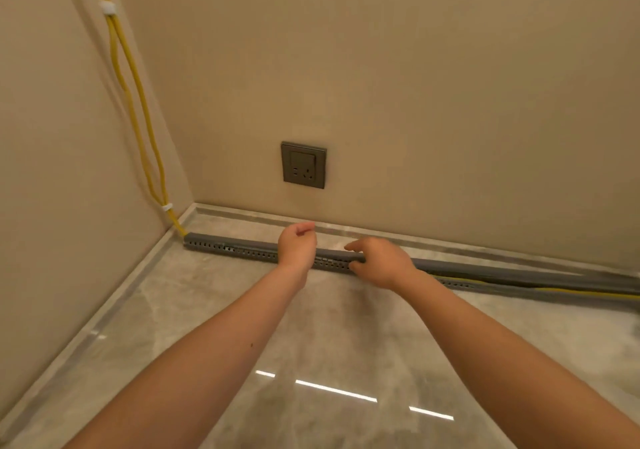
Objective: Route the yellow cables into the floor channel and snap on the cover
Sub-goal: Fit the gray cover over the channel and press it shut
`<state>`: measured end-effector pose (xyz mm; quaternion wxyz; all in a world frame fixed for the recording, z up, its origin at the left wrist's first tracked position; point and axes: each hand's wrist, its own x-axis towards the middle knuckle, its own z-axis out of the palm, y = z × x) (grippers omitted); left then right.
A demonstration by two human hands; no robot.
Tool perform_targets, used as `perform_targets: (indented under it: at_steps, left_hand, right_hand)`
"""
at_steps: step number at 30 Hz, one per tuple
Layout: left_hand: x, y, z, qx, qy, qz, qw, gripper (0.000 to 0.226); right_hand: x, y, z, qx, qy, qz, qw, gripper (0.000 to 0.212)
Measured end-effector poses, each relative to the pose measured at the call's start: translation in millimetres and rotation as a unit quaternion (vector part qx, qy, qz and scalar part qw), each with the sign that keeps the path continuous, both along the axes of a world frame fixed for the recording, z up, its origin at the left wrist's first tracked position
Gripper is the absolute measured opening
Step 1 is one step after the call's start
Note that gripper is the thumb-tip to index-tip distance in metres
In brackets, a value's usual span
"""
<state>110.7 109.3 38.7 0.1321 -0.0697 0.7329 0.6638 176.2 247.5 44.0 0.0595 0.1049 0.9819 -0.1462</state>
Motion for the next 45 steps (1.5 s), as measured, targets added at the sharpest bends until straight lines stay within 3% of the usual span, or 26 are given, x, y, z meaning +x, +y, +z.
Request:
perform_targets:
  at_steps: [6,13,22,26,31,39,45]
  left_hand:
    - [59,90,6,0.023,-0.008,-0.081,0.996,0.021]
    - [114,173,4,-0.016,0.032,-0.159,0.987,0.020]
    - [146,269,-6,-0.033,0.052,-0.298,0.952,0.018]
    - [161,307,-14,-0.027,0.065,-0.333,0.940,0.027]
    - [182,347,-26,-0.074,0.118,-0.374,0.917,0.018]
    - [222,423,-36,-0.173,0.208,-0.377,0.886,0.015]
    - [250,481,-39,-0.250,0.314,-0.386,0.831,0.028]
  right_hand:
    - [70,86,10,0.002,-0.007,-0.023,1.000,0.035]
    - [137,171,9,0.010,-0.005,-0.066,0.998,0.044]
    - [205,246,13,-0.012,0.026,-0.193,0.981,0.042]
    - [233,273,7,-0.006,0.025,-0.219,0.975,0.042]
    - [260,319,-1,-0.001,0.023,-0.239,0.971,0.041]
    - [292,409,-19,0.011,0.106,-0.240,0.965,0.036]
    - [313,465,-46,-0.051,0.146,-0.293,0.943,0.048]
